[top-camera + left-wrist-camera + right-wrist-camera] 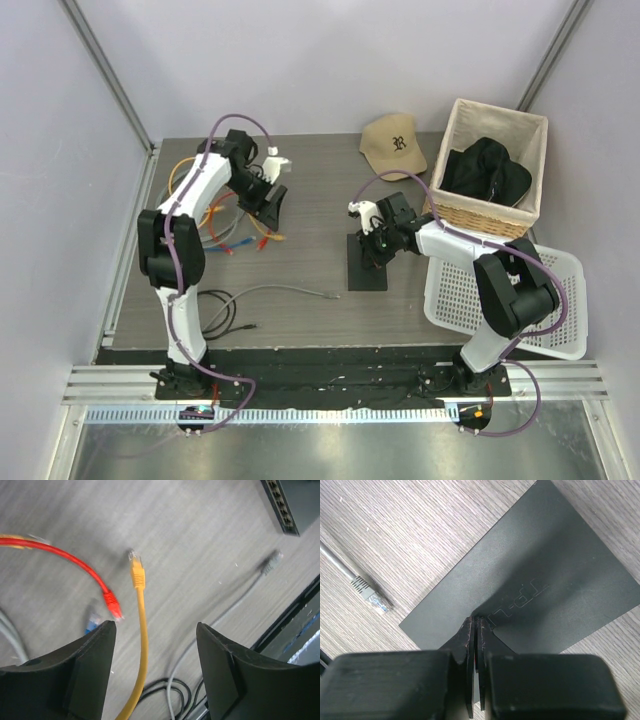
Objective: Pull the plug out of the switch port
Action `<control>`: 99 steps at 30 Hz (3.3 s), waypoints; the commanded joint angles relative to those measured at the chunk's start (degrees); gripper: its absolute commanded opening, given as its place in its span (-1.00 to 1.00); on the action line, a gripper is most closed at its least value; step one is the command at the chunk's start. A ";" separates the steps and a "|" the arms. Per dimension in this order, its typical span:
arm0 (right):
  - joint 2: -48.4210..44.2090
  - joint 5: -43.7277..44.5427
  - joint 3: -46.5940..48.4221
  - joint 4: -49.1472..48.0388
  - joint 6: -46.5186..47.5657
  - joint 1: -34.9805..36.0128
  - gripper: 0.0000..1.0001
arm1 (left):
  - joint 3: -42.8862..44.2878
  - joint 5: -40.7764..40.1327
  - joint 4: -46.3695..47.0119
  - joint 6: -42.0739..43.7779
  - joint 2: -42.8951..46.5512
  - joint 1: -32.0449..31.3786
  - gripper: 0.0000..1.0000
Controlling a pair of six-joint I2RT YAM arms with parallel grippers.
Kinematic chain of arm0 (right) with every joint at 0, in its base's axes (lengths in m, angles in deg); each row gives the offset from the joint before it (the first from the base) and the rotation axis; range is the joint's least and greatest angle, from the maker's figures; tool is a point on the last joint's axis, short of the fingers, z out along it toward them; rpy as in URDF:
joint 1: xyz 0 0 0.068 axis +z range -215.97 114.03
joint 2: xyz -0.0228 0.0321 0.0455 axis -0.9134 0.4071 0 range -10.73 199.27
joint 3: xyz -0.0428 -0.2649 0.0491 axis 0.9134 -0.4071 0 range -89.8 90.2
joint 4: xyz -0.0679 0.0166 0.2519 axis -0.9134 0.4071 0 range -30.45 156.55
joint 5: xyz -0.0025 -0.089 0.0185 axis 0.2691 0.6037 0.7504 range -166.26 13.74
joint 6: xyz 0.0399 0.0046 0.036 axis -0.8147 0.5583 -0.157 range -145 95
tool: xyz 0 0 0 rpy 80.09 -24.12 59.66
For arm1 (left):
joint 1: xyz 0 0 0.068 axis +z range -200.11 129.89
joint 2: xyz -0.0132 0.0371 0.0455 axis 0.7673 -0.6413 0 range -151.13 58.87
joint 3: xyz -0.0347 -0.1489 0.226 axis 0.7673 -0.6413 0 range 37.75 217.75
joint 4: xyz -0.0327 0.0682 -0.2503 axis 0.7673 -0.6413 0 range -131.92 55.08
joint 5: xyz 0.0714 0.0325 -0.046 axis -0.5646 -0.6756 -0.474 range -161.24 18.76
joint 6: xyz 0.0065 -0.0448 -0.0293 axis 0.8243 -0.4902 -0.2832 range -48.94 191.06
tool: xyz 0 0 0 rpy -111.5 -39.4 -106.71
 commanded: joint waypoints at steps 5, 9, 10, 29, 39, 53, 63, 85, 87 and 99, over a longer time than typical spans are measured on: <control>2.84 2.90 -3.43 5.37 0.53 0.31 -0.89 | -24.25 -0.01 3.98 10.82 15.89 -4.84 0.99; 2.41 2.89 -4.04 5.20 0.53 0.31 -0.89 | -34.69 -6.93 5.82 16.45 22.04 -8.18 0.99; 2.23 2.90 -4.13 5.20 0.62 0.31 -0.89 | -36.20 -11.56 6.09 16.81 22.84 -8.53 0.99; 3.90 2.10 -2.64 5.55 -0.53 0.31 -0.86 | -66.53 -37.01 22.34 12.42 36.39 -5.81 1.00; 3.64 2.81 -2.28 5.55 -0.35 0.31 -0.86 | -71.21 -35.08 33.08 13.92 24.71 -5.81 -0.21; 3.11 3.77 -2.37 4.76 0.79 0.22 -0.80 | -57.33 -25.32 19.98 15.50 26.62 -3.18 -1.00; 4.86 3.77 0.09 4.76 0.70 0.31 -0.77 | -51.25 -29.70 31.64 6.20 35.15 -2.65 -0.65; 4.86 3.77 -0.79 4.41 0.88 0.39 -0.75 | -57.99 -29.69 30.07 -2.69 46.73 11.59 -1.00; 5.39 3.60 0.17 4.58 0.71 0.31 -0.75 | -60.12 -32.26 32.97 -1.74 47.63 11.59 -1.00; 6.54 3.33 1.32 4.76 0.35 0.31 -0.75 | -67.24 -34.98 38.16 2.40 38.51 12.03 0.79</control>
